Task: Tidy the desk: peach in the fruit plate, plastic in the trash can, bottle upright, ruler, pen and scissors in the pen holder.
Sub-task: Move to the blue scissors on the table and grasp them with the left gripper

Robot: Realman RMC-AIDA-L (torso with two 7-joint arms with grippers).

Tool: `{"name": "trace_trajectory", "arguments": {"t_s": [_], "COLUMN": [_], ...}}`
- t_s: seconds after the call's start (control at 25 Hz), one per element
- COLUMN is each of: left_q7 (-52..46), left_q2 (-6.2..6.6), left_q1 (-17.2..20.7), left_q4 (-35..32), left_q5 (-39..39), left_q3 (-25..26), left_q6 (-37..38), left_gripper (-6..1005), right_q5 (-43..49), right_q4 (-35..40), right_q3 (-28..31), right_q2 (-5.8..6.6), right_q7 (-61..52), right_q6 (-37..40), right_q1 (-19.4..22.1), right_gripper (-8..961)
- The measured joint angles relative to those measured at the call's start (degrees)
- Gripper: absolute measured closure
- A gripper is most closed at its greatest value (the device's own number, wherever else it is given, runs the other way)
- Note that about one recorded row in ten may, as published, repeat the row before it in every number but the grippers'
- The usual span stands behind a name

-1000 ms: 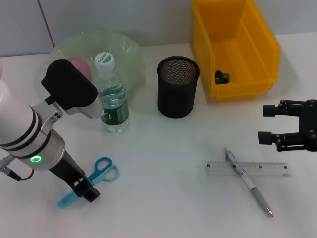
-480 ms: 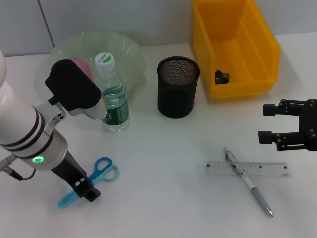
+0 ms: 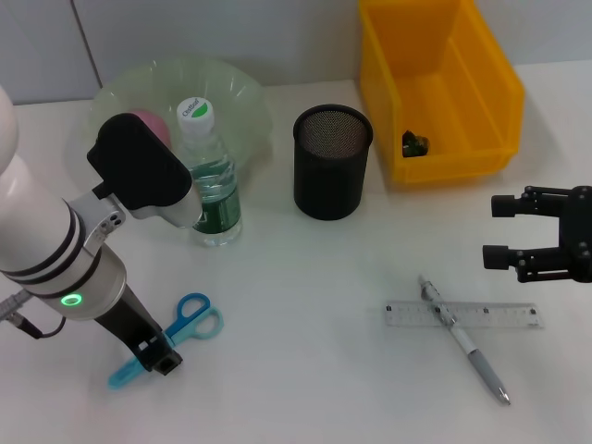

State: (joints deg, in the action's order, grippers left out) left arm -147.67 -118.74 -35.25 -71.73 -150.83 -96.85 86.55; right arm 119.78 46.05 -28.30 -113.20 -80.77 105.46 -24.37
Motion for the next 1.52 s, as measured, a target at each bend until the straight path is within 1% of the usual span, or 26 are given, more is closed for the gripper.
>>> {"name": "trace_trajectory", "arguments": {"t_s": [0.8, 1.0, 1.36, 1.52], "left_q7": [1.2, 1.2, 1.1, 1.3], "left_q2": [-0.04, -0.09, -0.04, -0.02], "left_q1": [-0.1, -0.1, 0.4, 0.4], "left_q4": [0.7, 0.5, -1.4, -1.1], "left_q5": [0.3, 0.2, 0.1, 0.0], "left_q3": [-0.1, -0.2, -0.8, -0.9], "left_q6": [-1.5, -1.4, -1.0, -0.8], "left_gripper": [598, 778, 778, 779], "right_q5": [0.0, 0.0, 0.0, 0.0], "right_q4": [0.1, 0.3, 0.4, 0.4], "right_q3": [0.0, 0.0, 0.5, 0.5], "right_q2": [-0.08, -0.17, -0.18, -0.17], "right_q7": [-0.1, -0.1, -0.1, -0.2], "right_q6": [0.1, 0.2, 0.2, 0.2], "right_q1": [0.1, 0.2, 0.3, 0.2], "right_gripper": [122, 122, 122, 122]}}
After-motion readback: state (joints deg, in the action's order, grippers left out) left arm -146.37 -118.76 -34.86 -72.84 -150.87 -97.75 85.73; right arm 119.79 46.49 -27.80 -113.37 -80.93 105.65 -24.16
